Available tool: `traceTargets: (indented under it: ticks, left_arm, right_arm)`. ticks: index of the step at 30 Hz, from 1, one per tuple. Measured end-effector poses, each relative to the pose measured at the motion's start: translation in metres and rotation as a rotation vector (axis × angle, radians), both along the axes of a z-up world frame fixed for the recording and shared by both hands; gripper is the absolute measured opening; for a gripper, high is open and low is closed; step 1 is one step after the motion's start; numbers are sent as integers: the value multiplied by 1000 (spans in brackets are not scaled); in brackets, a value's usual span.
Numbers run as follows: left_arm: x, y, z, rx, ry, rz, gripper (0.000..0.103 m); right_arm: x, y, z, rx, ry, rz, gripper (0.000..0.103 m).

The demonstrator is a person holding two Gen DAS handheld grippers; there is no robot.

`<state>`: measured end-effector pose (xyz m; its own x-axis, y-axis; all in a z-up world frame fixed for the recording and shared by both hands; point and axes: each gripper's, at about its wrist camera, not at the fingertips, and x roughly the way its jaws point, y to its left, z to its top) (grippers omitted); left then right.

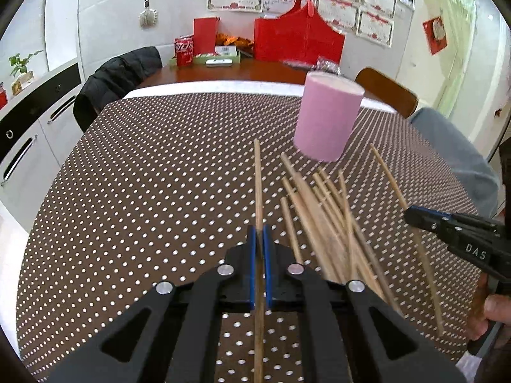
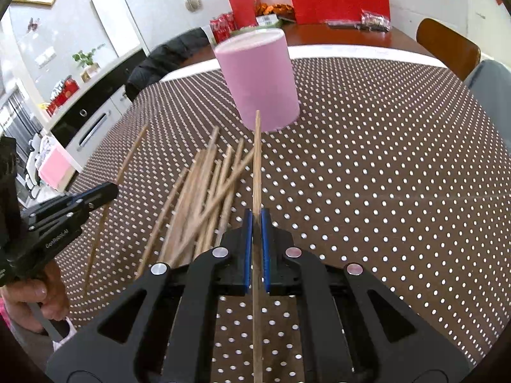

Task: Organize utensils
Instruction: 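Lift the chopsticks with both grippers and lower them into the pink cup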

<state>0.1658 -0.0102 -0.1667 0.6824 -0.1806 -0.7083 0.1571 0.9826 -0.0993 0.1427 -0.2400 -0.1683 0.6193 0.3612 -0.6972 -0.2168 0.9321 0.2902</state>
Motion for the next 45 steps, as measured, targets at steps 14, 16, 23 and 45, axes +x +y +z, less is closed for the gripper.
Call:
traceTargets:
  ticks: [14, 16, 23, 45]
  left_arm:
    - [34, -16, 79, -172, -313, -44, 5]
    - [46, -19, 92, -214, -361, -49, 5]
    - [85, -34, 132, -301, -500, -89, 5]
    - [199, -89, 112, -345, -628, -120, 5]
  right_arm:
    - [16, -4, 66, 138, -225, -2, 6]
    - [24, -4, 81, 137, -266, -2, 6]
    - [52, -9, 124, 144, -367, -3, 6]
    - [154, -32, 152, 132, -437, -42, 6]
